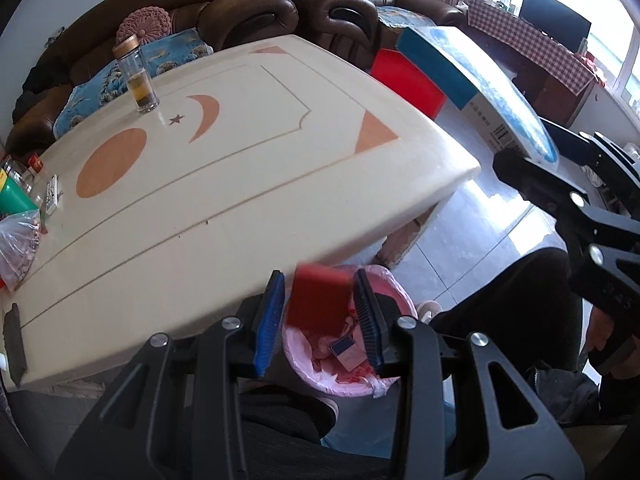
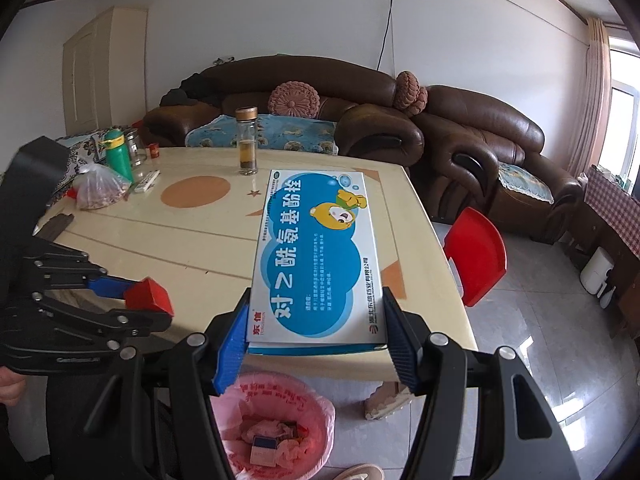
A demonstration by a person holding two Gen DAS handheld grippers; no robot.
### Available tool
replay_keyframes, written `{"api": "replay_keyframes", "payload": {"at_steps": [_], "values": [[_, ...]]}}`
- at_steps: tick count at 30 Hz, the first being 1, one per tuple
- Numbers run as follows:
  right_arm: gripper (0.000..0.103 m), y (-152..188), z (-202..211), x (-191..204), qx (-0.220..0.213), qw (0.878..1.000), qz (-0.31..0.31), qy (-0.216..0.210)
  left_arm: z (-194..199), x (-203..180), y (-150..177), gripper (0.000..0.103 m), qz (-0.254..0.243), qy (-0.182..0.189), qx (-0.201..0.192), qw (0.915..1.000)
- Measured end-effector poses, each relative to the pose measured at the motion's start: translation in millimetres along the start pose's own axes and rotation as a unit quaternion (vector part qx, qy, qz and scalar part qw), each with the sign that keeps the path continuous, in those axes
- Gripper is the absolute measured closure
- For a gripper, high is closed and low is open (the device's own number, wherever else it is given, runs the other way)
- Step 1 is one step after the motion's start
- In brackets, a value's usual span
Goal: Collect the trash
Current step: 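Carry the red cube and blue-white box with both tools over the pink bin, then open both tools to drop the red cube and blue-white box into the bin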
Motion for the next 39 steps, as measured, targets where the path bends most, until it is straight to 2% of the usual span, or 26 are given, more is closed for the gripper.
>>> {"api": "replay_keyframes", "payload": {"at_steps": [3,4,9,14,19,23,26,30,33,34,35,36,37,39], "values": [[0.044,9.4,7.2,5.7,0.005,1.000,0.003,-0.005,1.5,-6.5,6.3,0.068,0.000,0.004,-0.001,1.0000],[0.044,13.4,8.3,7.5,0.009,1.000,0.004,-0.008,0.9,-8.0,8.2,0.071,-0.001,0.006,-0.001,1.0000],[0.044,56.6,-5.3,21.6,0.059,0.998,0.016,-0.021,-20.1,-18.9,30.8,0.073,0.004,0.027,0.020,0.9994],[0.044,115.0,-45.2,33.4,0.126,0.991,0.040,-0.023,-74.4,-20.8,77.5,0.075,0.018,0.046,0.076,0.9959],[0.044,182.0,-102.0,46.6,0.213,0.975,0.047,-0.042,-130.4,-18.6,117.0,0.075,0.042,0.070,0.138,0.9871],[0.044,231.9,-142.3,58.3,0.280,0.956,0.049,-0.065,-166.4,-20.3,136.0,0.075,0.051,0.079,0.179,0.9794],[0.044,257.5,-161.2,64.7,0.309,0.946,0.062,-0.075,-182.7,-21.1,145.4,0.075,0.058,0.081,0.200,0.9748],[0.044,275.3,-174.7,65.6,0.333,0.937,0.055,-0.090,-192.8,-16.6,156.1,0.075,0.075,0.081,0.216,0.9702],[0.043,279.9,-180.0,65.5,0.336,0.935,0.048,-0.102,-197.8,-13.5,162.5,0.075,0.083,0.073,0.225,0.9681],[0.040,279.9,-180.9,65.7,0.334,0.936,0.047,-0.106,-198.9,-13.3,162.9,0.070,0.084,0.069,0.228,0.9676],[0.027,279.3,-182.4,65.2,0.332,0.936,0.048,-0.106,-203.0,-13.4,163.5,0.065,0.085,0.066,0.229,0.9674],[0.020,281.1,-179.3,63.4,0.330,0.937,0.050,-0.104,-204.2,-12.1,163.0,0.054,0.086,0.062,0.229,0.9676],[0.014,281.6,-178.8,63.3,0.329,0.937,0.049,-0.105,-204.0,-12.6,161.2,0.049,0.086,0.059,0.227,0.9682],[0.014,284.0,-178.3,62.8,0.331,0.937,0.046,-0.103,-204.4,-10.8,158.6,0.046,0.087,0.053,0.224,0.9692]]}}
Point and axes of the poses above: each gripper's, at about its wrist camera, not at the fingertips, and z roughly against the way its jaws point, x to its left, y to its underside, the point moved 8 cm from there along -z, roughly the way its jaws point, and after that the axes turned 6 degrees about -x, right-handed, at the moved point
